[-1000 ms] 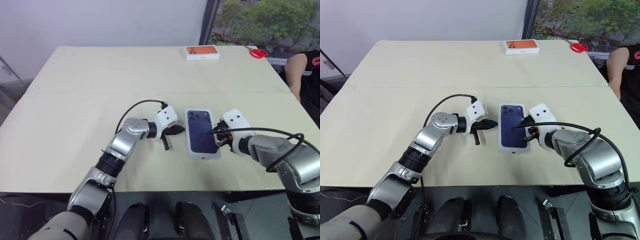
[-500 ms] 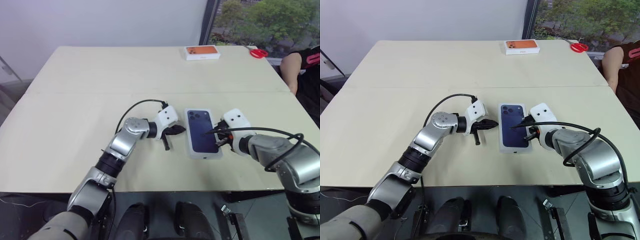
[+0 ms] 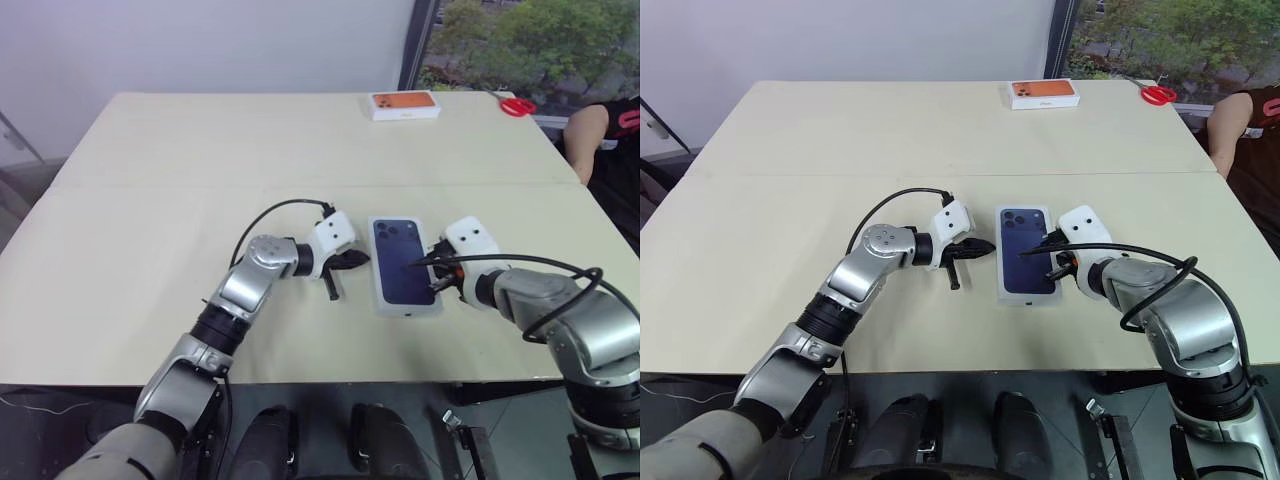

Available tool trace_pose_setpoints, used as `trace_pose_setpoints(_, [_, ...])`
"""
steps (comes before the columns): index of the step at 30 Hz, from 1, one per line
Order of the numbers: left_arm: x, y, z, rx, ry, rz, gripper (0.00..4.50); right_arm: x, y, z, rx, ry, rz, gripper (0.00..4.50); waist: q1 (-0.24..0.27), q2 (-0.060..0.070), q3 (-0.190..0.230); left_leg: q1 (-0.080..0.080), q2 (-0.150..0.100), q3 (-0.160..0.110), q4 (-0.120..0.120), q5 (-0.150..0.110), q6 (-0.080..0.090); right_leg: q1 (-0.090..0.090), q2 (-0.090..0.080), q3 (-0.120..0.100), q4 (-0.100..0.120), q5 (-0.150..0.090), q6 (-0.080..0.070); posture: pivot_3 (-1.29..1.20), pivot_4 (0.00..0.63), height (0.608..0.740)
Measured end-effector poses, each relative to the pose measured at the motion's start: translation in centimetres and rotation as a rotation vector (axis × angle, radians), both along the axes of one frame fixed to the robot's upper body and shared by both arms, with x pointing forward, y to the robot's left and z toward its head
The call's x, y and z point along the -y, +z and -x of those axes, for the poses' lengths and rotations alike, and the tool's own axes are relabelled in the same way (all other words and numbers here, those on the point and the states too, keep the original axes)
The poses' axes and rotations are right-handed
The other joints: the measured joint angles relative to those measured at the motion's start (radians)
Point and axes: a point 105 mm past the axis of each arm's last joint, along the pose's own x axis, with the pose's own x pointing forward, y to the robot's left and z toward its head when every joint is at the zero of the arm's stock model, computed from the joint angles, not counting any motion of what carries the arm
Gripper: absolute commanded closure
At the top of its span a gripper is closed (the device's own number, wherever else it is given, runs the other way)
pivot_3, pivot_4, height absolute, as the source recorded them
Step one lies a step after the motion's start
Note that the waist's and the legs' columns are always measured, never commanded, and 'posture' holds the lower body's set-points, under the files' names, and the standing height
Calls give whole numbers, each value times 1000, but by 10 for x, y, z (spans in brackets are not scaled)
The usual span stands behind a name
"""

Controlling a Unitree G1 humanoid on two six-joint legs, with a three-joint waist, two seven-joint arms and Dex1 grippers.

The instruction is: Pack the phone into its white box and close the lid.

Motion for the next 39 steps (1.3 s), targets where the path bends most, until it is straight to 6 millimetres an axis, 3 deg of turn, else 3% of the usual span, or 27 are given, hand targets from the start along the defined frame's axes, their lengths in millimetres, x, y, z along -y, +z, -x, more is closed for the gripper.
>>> trace_pose_setpoints(18, [1, -1, -1, -4, 13, 5, 4500, 3, -2, 2, -4, 2, -11, 4426, 0, 0, 0, 0, 0, 0, 0, 0, 0, 0, 0, 0, 0, 0, 0, 0, 150, 740])
trace_pose_setpoints(28, [3, -1, -1, -6, 10, 12, 4500, 23, -3, 10, -11, -53, 12, 4426, 0, 0, 0, 0, 0, 0, 0, 0, 0, 0, 0, 0, 0, 0, 0, 0, 150, 740])
trace_pose_setpoints(39, [2, -2, -1, -8, 15, 10, 4500, 17, -7, 8, -7, -34, 24, 4426, 0, 0, 0, 0, 0, 0, 0, 0, 0, 0, 0, 0, 0, 0, 0, 0, 150, 740])
